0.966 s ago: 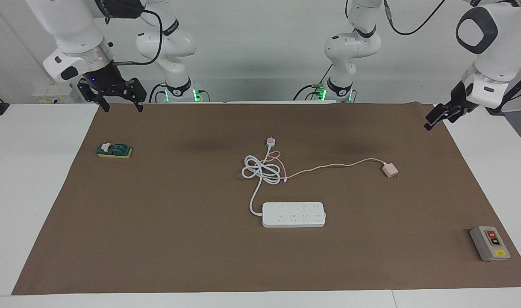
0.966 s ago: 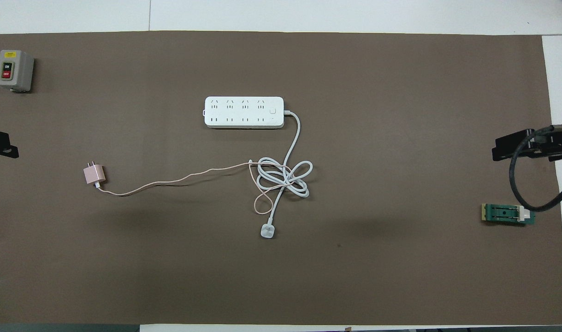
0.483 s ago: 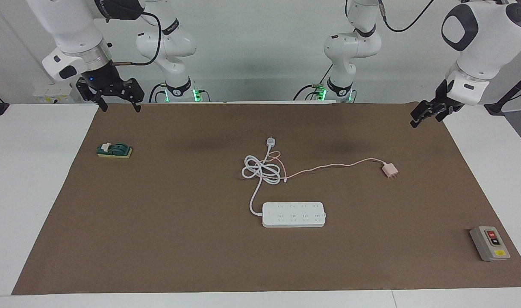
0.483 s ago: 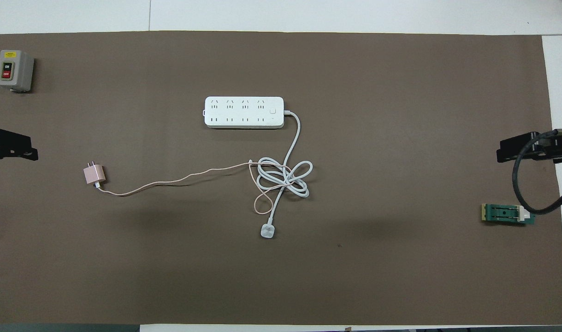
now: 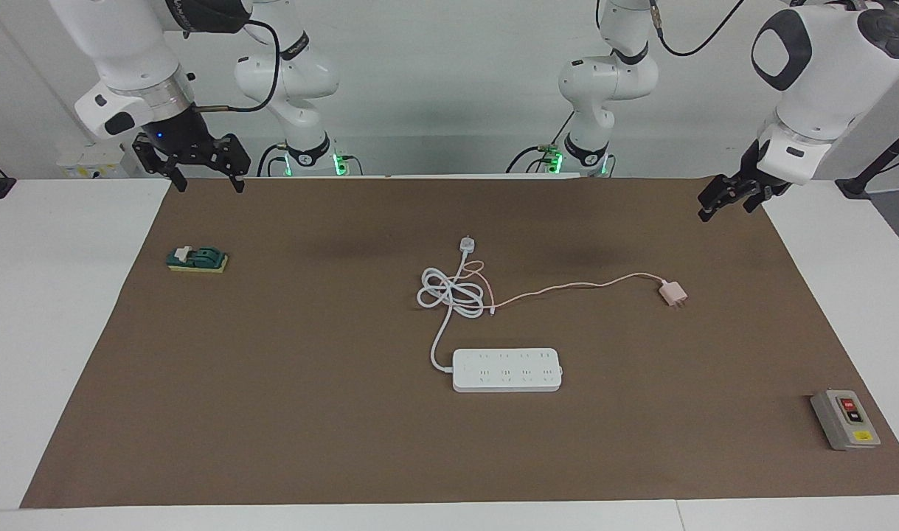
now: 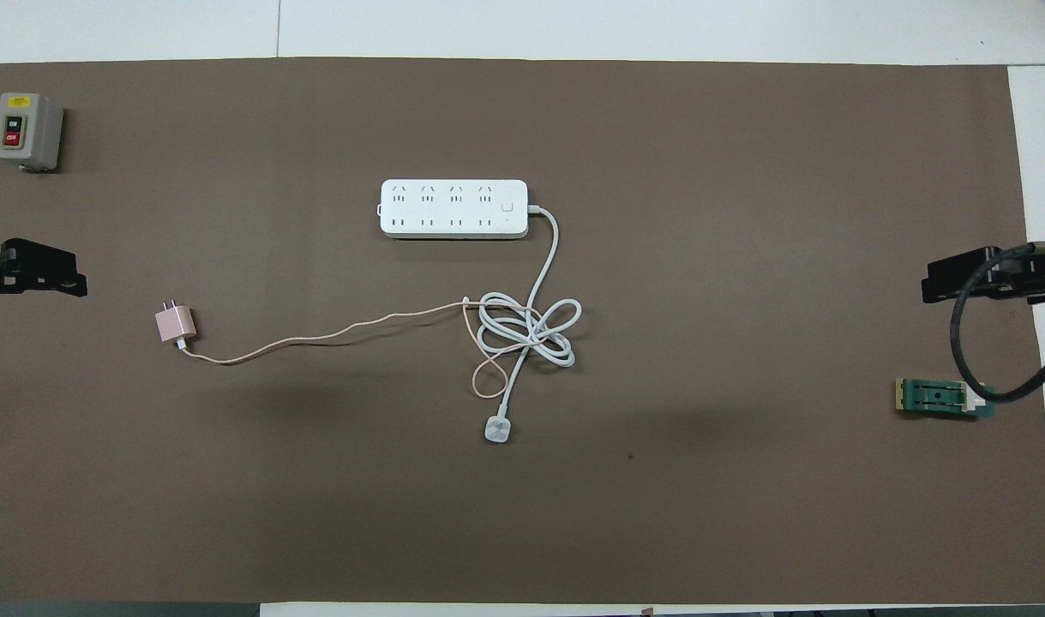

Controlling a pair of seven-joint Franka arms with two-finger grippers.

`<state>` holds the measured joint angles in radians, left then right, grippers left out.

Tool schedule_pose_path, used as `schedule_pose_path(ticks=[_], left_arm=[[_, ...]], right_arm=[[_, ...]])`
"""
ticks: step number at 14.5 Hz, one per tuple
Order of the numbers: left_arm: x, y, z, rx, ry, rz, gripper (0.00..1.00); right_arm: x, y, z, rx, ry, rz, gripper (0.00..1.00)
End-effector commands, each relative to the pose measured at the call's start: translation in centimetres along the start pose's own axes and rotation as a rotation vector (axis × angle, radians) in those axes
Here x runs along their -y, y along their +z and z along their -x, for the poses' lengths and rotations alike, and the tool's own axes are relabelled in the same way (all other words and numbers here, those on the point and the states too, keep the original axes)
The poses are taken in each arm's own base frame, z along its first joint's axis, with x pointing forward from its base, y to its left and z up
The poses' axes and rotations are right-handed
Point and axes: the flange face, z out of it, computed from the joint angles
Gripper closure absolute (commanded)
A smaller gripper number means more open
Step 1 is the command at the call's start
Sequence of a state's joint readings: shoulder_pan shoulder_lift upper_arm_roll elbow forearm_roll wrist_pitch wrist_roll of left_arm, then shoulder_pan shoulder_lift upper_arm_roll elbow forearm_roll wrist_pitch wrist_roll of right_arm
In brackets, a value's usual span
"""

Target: Unplug charger and place it aside

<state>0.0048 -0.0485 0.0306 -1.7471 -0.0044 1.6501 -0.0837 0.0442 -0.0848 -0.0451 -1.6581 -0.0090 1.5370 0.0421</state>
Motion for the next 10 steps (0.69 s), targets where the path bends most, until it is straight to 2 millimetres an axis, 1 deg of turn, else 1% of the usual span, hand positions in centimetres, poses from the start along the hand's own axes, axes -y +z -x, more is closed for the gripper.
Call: schedule_pose_path(ticks=[1,3,5,7,10], left_arm=[[-0.32,-0.29,0.01,-0.016,0.039,-0.017,0.00],[-0.33,-0.21,0.02,-0.014,0.056,-0.016,0.00],[-1.10,-0.11,-0.01,-0.017,0.074,-0.015,0.00],[-1.14,0.31,-0.30,-0.010,0.074,-0.016,0.00],[-1.13,0.42,-0.27,-0.005,0.090,-0.016,0.00]], right_arm=[[-0.51,-0.10,0.62,-0.016,-0.009,0.022,0.00],[-0.66,-0.10,0.62,-0.015,-0.006,0.020,0.00],[-0.26,-0.09,0.65,-0.014,-0.013,0.020,0.00],[-0.40,-0.10,0.63,-0.015,-0.012,0.019,0.00],[-0.56,-0.08,0.64,-0.014,-0.009,0.019,0.00]])
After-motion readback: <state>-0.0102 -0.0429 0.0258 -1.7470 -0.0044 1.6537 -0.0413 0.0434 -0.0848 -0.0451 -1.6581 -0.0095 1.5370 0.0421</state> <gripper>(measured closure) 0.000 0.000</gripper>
